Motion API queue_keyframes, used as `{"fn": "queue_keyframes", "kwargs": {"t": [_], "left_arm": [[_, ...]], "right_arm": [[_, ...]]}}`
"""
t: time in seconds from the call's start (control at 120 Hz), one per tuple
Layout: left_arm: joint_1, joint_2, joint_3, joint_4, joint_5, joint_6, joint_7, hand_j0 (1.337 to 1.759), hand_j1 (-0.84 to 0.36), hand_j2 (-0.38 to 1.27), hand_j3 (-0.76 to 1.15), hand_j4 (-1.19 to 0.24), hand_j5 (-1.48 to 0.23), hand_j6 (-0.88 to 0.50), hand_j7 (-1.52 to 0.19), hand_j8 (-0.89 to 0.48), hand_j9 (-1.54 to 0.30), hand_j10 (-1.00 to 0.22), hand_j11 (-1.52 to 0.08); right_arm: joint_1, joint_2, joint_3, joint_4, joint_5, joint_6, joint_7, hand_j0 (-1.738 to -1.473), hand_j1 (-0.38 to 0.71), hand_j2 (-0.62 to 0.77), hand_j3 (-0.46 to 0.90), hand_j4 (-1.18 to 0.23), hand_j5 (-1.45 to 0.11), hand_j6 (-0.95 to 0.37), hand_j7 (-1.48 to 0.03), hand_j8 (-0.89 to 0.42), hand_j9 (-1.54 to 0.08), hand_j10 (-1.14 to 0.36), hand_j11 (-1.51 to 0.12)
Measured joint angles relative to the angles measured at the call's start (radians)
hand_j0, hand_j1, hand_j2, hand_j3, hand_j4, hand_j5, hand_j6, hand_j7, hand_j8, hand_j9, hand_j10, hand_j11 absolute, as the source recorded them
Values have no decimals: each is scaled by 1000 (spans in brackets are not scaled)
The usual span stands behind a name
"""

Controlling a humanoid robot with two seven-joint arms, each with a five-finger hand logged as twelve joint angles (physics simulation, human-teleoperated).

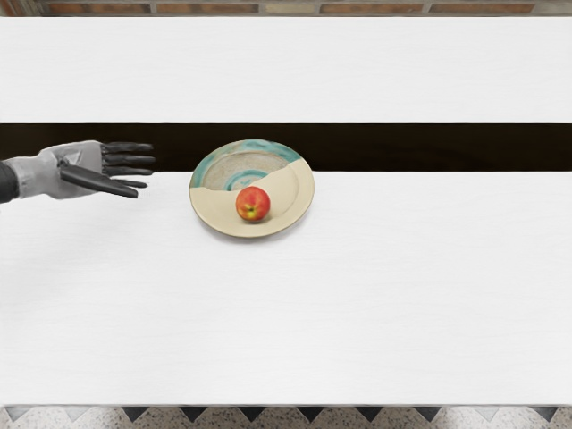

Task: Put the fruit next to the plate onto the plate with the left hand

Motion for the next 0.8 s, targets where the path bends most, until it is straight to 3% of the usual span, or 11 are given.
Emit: {"fn": "queue_keyframes", "kwargs": {"t": [0.325, 0.8], "left_arm": [[36, 33, -35, 55, -5, 0, 0, 1658, 53, 50, 0, -246, -321, -246, -321, -246, -321, -246, -321], [65, 30, -35, 56, -6, 0, 0, 1658, 53, 50, 0, -246, -321, -246, -321, -246, -321, -246, -321]], "right_arm": [[0, 0, 0, 0, 0, 0, 0, -1658, -305, -7, 0, -37, -47, -37, -47, -37, -47, -37, -47], [0, 0, 0, 0, 0, 0, 0, -1658, -305, -7, 0, -37, -47, -37, -47, -37, -47, -37, -47]]}}
